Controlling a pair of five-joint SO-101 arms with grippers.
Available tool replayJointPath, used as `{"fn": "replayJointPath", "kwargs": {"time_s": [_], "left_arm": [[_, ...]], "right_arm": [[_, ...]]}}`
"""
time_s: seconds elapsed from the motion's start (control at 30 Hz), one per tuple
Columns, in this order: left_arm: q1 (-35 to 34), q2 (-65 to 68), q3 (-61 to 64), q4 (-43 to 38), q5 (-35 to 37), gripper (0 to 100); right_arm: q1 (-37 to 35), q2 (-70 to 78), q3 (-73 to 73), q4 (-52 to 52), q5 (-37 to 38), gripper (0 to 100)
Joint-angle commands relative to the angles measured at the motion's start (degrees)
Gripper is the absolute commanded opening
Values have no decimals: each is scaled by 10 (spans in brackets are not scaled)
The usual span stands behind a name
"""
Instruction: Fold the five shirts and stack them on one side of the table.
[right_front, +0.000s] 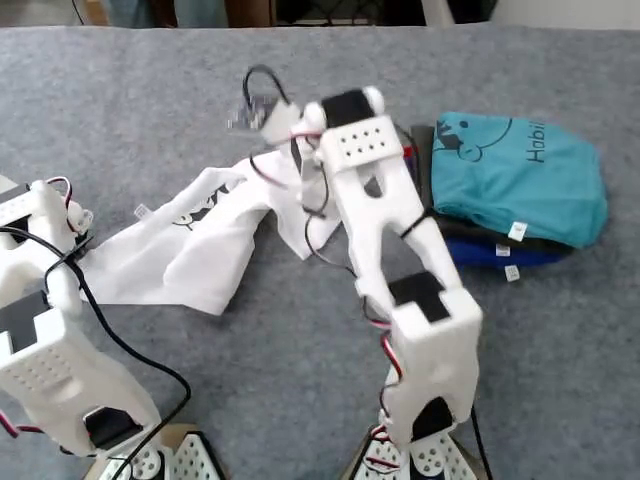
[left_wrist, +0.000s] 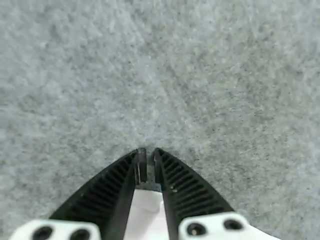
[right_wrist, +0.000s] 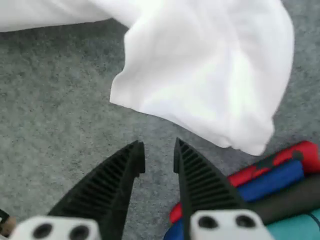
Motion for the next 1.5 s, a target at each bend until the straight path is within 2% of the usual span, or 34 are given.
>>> {"fn": "replayJointPath", "kwargs": {"time_s": [0.0,0.2,0.47,0.57,0.63,0.77,0.93,1.03,1.2,1.33,1.47], "left_arm": [[-17,-4,-19,4,-6,55],[-17,-3,-26,4,-7,55],[-15,-3,-25,4,-7,55],[-15,-3,-24,4,-7,55],[-14,-3,-24,4,-7,55],[-14,-3,-24,4,-7,55],[-14,-3,-25,4,-7,55],[-14,-3,-24,4,-7,55],[-13,-3,-23,4,-7,55],[-13,-3,-23,4,-8,55],[-13,-3,-23,4,-8,55]], "right_arm": [[-9,-98,180,-120,36,108],[-6,-109,309,-339,36,106],[-10,16,325,-698,36,106],[-15,41,322,-786,37,106],[-14,46,300,-804,37,106],[-6,43,242,-746,37,106],[-6,44,100,-443,38,106],[5,50,8,-312,40,106],[12,58,-63,-173,135,106],[1,62,-60,-73,207,106],[1,82,-5,-120,230,106]]}}
